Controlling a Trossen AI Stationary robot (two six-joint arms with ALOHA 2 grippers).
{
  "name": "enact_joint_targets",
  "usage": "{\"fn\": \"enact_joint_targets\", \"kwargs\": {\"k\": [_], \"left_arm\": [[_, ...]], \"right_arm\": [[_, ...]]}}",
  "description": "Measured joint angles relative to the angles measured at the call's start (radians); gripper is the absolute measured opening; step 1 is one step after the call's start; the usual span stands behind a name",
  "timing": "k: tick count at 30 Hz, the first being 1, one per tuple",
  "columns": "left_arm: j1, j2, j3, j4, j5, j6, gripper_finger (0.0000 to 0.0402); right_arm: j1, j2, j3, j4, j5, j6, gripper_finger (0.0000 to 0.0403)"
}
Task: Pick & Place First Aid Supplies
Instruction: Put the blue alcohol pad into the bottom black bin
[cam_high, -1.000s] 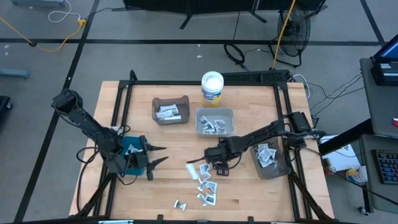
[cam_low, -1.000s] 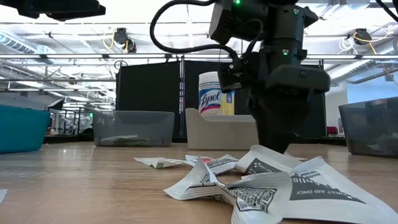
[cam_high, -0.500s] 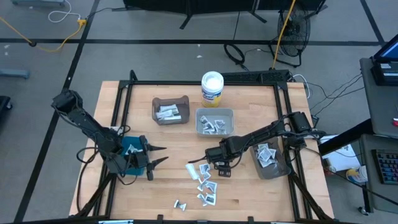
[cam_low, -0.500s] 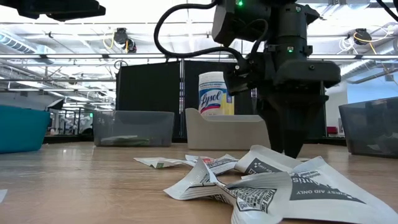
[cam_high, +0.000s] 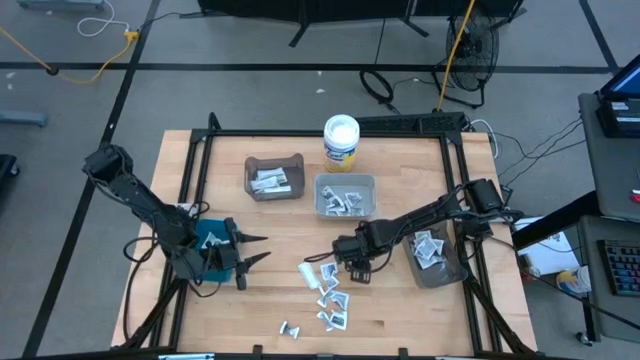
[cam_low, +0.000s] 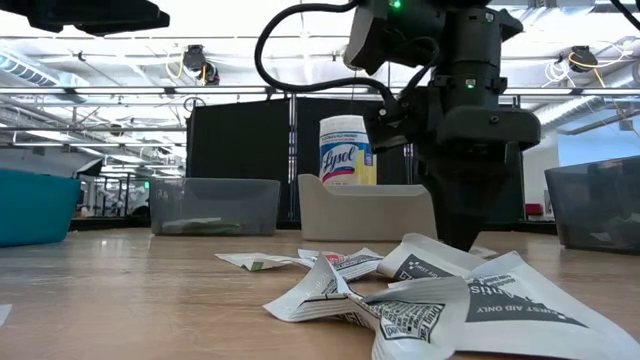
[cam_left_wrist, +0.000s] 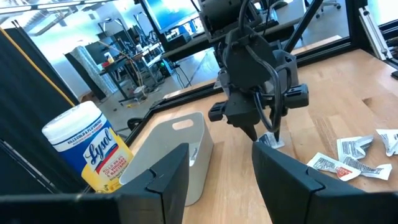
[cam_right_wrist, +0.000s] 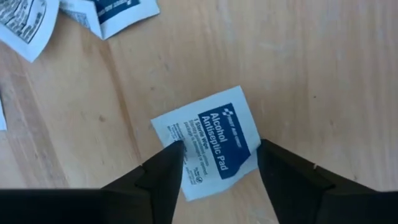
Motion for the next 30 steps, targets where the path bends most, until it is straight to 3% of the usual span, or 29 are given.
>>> {"fn": "enact_joint_targets", "kwargs": {"k": [13, 30], "left_arm": [[0.000, 0.000, 0.000, 0.000, 0.000, 0.000, 0.0182], [0.000, 0.000, 0.000, 0.000, 0.000, 0.000, 0.0182]], "right_arm": [[0.000, 0.003, -0.019, 0.003, 0.003, 0.039, 0.0137], [0.005, -0.002, -0.020, 0.004, 0.003, 0.002, 0.0108]]}}
